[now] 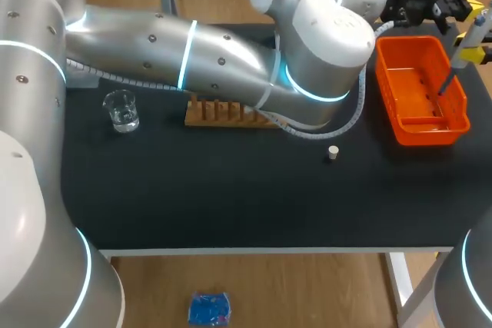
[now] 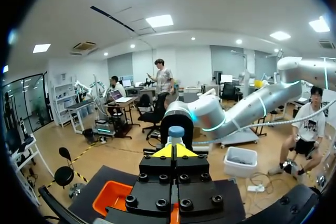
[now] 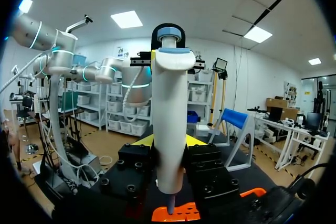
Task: Invert the test tube, pick up the pipette, mount the tip to pipette, aspirate from beaker and dispense into the tube, eject the tip, return the pipette, and cap with the stopper.
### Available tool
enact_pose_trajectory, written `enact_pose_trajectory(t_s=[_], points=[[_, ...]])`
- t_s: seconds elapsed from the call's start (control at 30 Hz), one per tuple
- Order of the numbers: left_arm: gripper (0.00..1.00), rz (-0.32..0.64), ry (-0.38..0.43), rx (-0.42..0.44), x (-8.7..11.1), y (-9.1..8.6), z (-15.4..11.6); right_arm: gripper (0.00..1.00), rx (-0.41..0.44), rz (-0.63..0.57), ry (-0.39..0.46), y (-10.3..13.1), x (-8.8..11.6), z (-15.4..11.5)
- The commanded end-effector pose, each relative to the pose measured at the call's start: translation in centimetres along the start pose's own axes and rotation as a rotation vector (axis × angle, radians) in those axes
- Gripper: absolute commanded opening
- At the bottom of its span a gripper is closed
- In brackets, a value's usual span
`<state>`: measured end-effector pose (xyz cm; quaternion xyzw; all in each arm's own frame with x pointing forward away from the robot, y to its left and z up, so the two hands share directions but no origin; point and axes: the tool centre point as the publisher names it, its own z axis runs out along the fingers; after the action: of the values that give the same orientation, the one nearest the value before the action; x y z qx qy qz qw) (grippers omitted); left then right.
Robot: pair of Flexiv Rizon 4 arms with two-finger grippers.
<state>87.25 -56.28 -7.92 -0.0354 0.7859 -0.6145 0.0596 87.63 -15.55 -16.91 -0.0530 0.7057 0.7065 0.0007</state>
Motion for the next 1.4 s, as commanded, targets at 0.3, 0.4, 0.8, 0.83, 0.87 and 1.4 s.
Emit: enact_pose_trajectory(t_s=[0.3, 0.4, 0.8, 0.83, 0.87, 1.4], points=[[1.00, 0.010, 0.040, -0.014, -0.5, 0.5, -2.9, 0.00, 0.004, 0.000, 0.000, 0.2, 0.0, 0.0], [1.00, 0.011, 0.031, -0.031, -0.7, 1.3, -4.8, 0.00, 0.004, 0.000, 0.000, 0.2, 0.0, 0.0], [1.00, 0.009, 0.009, -0.032, -0.1, 5.2, -11.2, 0.00, 0.004, 0.000, 0.000, 0.2, 0.0, 0.0], [1.00, 0.009, 0.009, -0.032, -0.1, 5.2, -11.2, 0.00, 0.004, 0.000, 0.000, 0.2, 0.0, 0.0], [1.00, 0.009, 0.009, -0.032, -0.1, 5.2, -11.2, 0.00, 0.004, 0.000, 0.000, 0.2, 0.0, 0.0], [1.00, 0.051, 0.008, -0.071, -0.3, 5.6, -11.3, 0.00, 0.004, 0.000, 0.000, 0.2, 0.0, 0.0]])
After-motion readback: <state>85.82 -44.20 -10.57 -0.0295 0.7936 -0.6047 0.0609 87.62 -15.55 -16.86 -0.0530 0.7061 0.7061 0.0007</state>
